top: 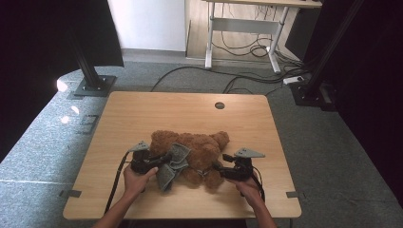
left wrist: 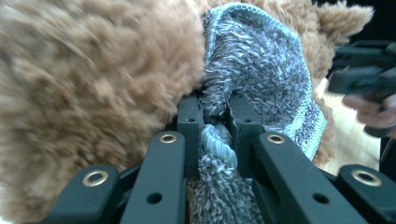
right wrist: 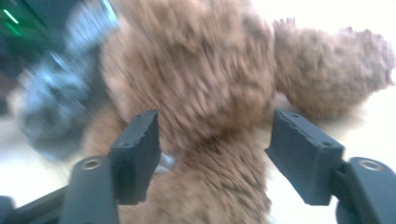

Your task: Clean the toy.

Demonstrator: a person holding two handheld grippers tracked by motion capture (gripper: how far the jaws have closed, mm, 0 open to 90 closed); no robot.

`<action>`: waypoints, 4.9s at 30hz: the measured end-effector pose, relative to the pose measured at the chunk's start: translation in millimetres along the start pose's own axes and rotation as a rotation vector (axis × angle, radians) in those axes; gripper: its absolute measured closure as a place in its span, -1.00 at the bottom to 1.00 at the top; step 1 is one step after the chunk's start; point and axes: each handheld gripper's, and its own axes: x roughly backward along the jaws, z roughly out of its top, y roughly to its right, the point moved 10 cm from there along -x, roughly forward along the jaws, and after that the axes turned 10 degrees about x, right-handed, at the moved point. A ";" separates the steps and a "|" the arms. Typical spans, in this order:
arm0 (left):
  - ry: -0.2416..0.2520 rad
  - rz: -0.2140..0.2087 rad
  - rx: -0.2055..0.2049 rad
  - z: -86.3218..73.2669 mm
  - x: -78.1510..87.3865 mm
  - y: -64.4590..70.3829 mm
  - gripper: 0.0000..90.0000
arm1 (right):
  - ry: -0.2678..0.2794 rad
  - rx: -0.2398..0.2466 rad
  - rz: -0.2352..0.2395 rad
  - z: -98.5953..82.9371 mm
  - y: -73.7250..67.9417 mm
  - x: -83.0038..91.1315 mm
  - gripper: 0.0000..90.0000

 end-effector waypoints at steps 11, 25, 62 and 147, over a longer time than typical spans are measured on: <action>0.042 -0.056 -0.033 20.4 8.0 29.3 0.71 | -0.042 0.038 -0.006 -1.0 -8.9 -36.4 -0.19; -0.017 -0.023 -0.121 88.4 -68.7 81.6 0.70 | -0.064 0.110 -0.067 -10.8 -8.0 -38.2 0.33; 0.008 0.104 0.095 72.6 18.4 -49.5 0.69 | -0.110 0.160 -0.079 -31.7 -17.6 -39.7 0.76; 0.140 0.101 0.080 40.6 37.3 -42.4 0.72 | 0.005 0.215 -0.010 -7.0 -52.9 -28.8 0.28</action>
